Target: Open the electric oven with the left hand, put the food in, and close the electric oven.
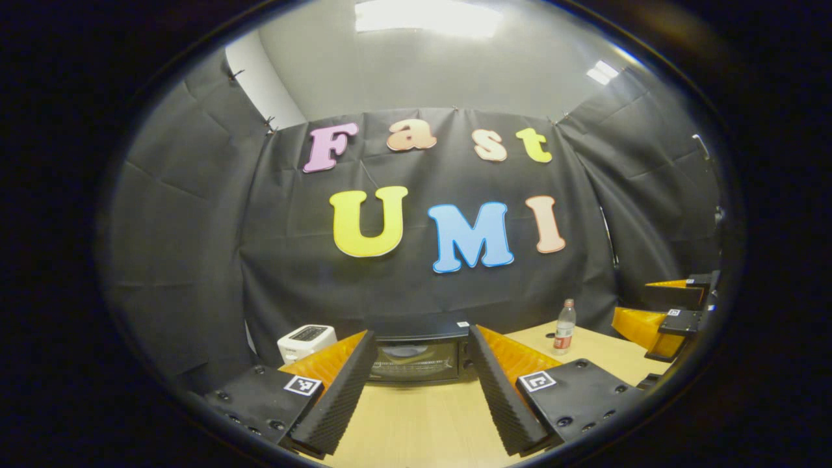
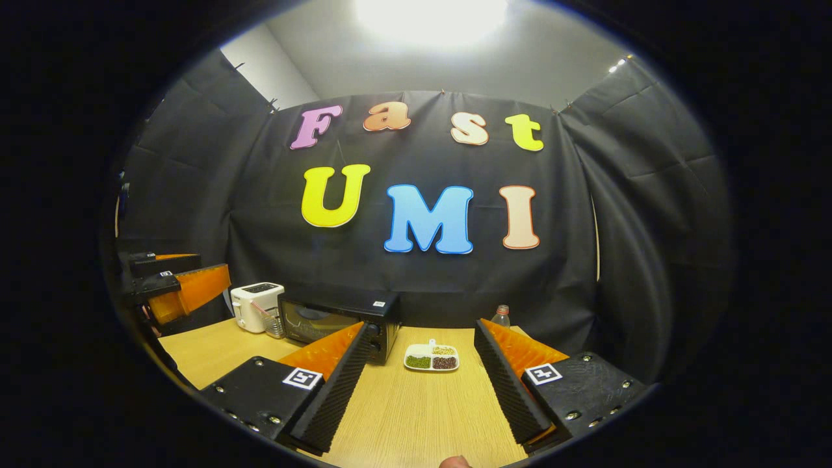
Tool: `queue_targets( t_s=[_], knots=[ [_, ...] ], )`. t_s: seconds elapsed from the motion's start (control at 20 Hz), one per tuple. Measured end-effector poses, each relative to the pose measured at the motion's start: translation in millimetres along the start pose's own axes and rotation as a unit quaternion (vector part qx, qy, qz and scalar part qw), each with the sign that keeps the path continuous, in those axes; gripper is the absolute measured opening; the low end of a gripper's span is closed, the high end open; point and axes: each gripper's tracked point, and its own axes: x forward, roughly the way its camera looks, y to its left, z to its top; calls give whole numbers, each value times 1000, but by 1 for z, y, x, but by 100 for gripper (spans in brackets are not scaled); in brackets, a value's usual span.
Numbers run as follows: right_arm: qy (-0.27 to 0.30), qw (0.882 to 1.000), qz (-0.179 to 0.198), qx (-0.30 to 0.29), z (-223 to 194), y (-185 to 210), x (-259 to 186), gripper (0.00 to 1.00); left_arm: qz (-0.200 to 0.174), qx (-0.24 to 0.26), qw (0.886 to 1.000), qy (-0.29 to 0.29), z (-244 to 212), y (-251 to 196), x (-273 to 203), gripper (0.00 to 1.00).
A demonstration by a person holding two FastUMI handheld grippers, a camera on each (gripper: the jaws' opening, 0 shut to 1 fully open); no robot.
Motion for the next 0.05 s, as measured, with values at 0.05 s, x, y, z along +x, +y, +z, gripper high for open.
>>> queue_targets(
  t_s=[0.05],
  knots=[
    [-3, 1000, -1, -1, 1, 1, 1, 98, 0, 1, 1000, -1, 1, 1, 1, 99]
  ],
)
